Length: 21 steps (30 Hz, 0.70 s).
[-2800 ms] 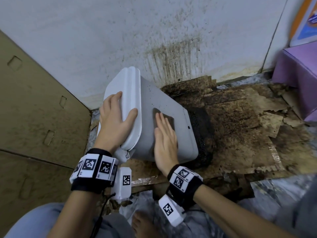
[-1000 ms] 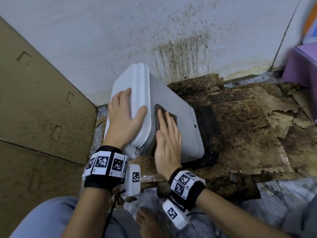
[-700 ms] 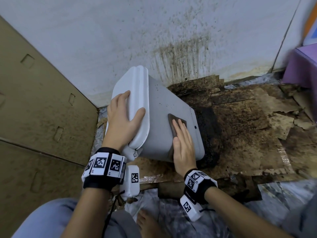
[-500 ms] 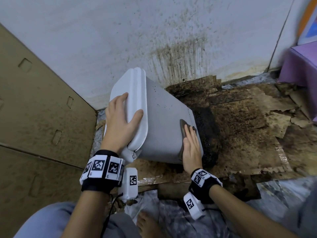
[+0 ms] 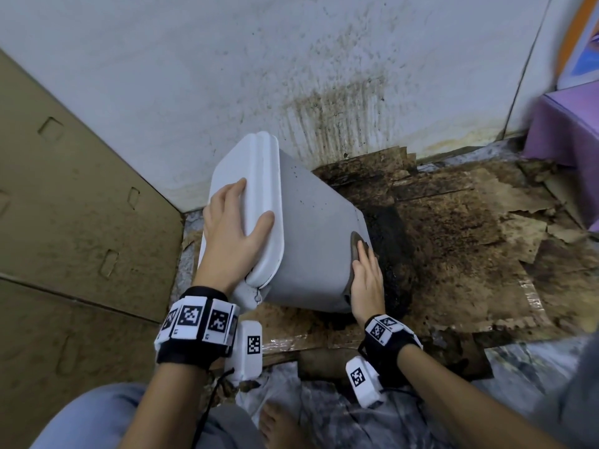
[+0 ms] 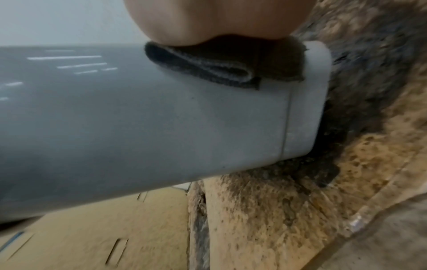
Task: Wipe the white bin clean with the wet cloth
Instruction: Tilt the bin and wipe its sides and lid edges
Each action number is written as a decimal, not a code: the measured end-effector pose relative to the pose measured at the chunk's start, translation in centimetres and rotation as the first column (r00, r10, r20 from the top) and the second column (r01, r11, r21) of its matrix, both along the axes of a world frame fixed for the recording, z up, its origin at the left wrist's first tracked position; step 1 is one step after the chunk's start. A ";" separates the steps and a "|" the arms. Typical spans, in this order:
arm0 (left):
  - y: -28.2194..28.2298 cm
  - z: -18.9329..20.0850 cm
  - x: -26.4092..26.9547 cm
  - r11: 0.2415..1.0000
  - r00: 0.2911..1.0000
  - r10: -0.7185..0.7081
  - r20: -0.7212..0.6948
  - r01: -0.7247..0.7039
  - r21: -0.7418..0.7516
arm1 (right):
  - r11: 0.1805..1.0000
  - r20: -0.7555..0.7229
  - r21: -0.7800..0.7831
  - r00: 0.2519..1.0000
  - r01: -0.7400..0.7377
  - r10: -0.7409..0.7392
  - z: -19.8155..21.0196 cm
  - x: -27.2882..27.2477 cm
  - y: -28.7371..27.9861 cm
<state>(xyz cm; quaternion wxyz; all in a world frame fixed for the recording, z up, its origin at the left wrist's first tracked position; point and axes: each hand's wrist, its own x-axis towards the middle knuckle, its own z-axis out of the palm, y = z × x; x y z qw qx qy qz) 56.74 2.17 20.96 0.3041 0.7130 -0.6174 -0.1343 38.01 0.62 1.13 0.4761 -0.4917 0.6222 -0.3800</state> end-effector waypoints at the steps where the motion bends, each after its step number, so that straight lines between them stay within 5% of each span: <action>1: 0.0 0.0 0.0 1.000 1.000 0.001 0.005 -0.001 0.002 | 1.000 -0.005 0.021 1.000 -0.003 0.003 0.3 0.1 0.0; 13: -0.5 0.2 0.2 0.997 0.999 0.021 0.033 -0.023 0.071 | 0.999 0.118 0.028 0.993 -0.034 0.031 8.2 4.1 2.0; 21: -0.6 0.0 0.5 0.995 0.999 0.022 0.045 -0.027 0.095 | 0.893 -0.005 -0.309 0.940 -0.327 0.342 14.2 6.8 4.1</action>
